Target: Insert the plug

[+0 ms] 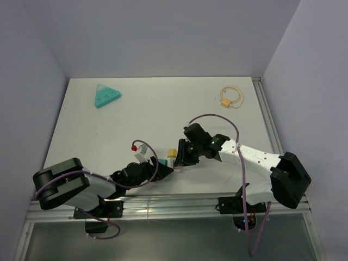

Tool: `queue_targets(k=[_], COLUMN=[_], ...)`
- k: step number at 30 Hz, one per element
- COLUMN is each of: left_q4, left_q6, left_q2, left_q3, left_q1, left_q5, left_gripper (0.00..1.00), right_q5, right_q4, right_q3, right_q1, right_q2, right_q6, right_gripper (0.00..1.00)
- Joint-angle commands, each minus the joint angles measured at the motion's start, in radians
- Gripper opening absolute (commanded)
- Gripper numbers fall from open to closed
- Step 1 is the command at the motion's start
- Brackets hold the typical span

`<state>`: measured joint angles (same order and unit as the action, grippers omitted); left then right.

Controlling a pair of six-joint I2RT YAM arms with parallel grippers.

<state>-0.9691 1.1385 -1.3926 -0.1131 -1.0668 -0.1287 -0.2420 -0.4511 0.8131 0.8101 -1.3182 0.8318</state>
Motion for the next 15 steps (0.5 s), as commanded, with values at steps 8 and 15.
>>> queue_targets(k=[8, 15], left_q4=[0.0, -0.02], left_q6=[-0.003, 0.001], left_q2=[0.01, -0.011], left_q3=[-0.017, -0.016], left_q1=[-0.005, -0.002], left_q5=[0.077, 0.089], left_gripper=[0.0, 0.0], right_q5=[0.033, 0.069], right_q4=[0.029, -0.044], right_q3=[0.011, 0.08], right_q1=[-0.045, -0.032], right_q2=[-0.11, -0.162], right_q6=[-0.141, -0.198], right_gripper=[0.0, 0.0])
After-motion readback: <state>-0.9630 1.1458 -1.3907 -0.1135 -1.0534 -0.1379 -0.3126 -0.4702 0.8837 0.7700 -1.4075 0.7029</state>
